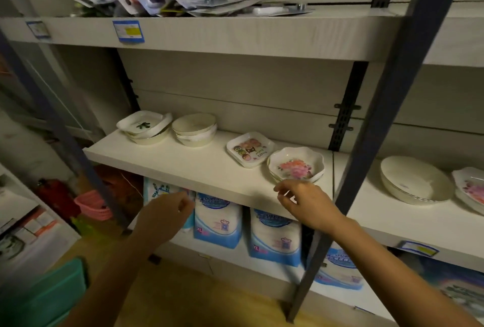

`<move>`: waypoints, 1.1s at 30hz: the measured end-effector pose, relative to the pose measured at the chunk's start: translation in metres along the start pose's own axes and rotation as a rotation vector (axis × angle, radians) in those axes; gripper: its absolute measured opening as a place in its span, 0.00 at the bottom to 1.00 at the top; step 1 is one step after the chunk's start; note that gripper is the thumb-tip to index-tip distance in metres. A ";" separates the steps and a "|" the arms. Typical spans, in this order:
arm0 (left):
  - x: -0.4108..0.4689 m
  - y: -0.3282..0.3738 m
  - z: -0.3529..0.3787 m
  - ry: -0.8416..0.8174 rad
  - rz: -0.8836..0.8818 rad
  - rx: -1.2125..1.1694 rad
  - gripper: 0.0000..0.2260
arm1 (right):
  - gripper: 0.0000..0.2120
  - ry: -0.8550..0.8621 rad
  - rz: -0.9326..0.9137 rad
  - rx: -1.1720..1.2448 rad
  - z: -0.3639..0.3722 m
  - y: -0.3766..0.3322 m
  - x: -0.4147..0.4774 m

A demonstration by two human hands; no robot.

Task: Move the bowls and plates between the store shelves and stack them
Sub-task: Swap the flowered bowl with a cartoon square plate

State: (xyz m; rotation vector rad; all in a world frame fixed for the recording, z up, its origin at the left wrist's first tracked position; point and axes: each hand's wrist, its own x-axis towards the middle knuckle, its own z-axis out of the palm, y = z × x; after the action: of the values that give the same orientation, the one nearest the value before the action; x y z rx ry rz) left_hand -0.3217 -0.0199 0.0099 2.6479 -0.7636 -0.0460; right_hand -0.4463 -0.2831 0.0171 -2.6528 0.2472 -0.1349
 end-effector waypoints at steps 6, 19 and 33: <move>0.069 -0.017 -0.012 -0.073 0.055 -0.003 0.10 | 0.12 0.103 0.093 0.004 0.011 -0.001 0.052; 0.190 -0.020 -0.005 -0.185 0.211 0.044 0.13 | 0.14 0.181 0.429 -0.060 0.017 0.009 0.082; 0.272 -0.032 0.016 -0.322 0.391 -0.027 0.10 | 0.17 0.286 1.002 -0.082 0.016 0.027 0.104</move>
State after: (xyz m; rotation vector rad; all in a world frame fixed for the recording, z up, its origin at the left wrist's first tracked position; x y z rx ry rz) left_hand -0.0761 -0.1421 0.0038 2.4460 -1.3612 -0.3796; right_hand -0.3467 -0.3197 -0.0038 -2.2564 1.6268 -0.1664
